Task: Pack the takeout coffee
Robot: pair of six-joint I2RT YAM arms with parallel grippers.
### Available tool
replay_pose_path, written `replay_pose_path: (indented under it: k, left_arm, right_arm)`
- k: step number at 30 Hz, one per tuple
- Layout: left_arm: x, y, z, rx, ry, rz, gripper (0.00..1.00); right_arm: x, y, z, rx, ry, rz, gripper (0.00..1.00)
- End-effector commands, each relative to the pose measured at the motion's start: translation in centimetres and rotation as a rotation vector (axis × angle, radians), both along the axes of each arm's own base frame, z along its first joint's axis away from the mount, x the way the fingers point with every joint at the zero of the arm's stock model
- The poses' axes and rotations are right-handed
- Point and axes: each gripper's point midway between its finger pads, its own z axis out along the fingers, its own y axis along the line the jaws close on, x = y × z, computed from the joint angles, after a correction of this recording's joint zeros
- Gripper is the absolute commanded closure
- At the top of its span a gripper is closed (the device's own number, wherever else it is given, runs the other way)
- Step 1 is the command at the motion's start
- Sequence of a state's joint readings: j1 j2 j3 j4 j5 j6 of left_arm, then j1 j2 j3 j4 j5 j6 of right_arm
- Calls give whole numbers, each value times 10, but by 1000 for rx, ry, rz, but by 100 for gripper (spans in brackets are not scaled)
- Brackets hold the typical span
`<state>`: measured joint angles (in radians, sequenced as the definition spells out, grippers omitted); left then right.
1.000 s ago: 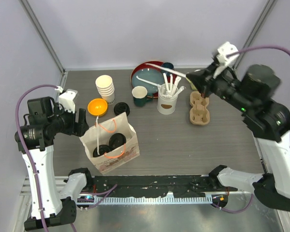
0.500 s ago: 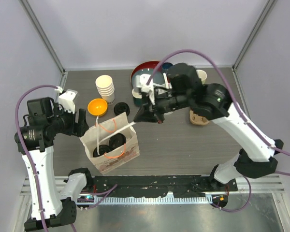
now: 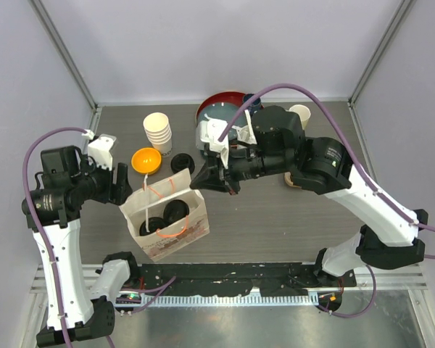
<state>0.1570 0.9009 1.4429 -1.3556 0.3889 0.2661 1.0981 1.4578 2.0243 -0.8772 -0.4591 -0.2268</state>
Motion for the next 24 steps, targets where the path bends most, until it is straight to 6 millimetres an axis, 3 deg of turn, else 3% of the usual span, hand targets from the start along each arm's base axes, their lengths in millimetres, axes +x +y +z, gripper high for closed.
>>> replay_pose_path:
  k: [1, 2, 4, 6, 7, 11, 15, 24]
  left_arm:
    - [-11, -5, -1, -14, 31, -15, 33]
    - [-11, -6, -1, -20, 33, -20, 35]
    - [-13, -7, -3, -27, 46, -25, 39]
    - [-14, -8, -5, -33, 53, -27, 39]
    - [-14, -9, -5, -33, 55, -32, 39]
    - [-20, -19, -10, -75, 89, -81, 39]
    - [-30, -28, -13, -101, 109, -144, 37]
    - [-42, -40, -16, -123, 105, -251, 31]
  right_arm:
    - [4, 8, 27, 73, -65, -103, 99]
    - [12, 12, 17, 31, -69, -142, 99]
    - [23, 11, 16, 3, -94, -230, 99]
    - [24, 16, 5, -58, -99, -259, 99]
    - [34, 12, 2, -82, -120, -330, 99]
    - [42, 3, -7, -140, -146, -434, 99]
    - [44, -9, -10, -170, -152, -492, 99]
    - [36, -15, -16, -179, -128, -483, 99]
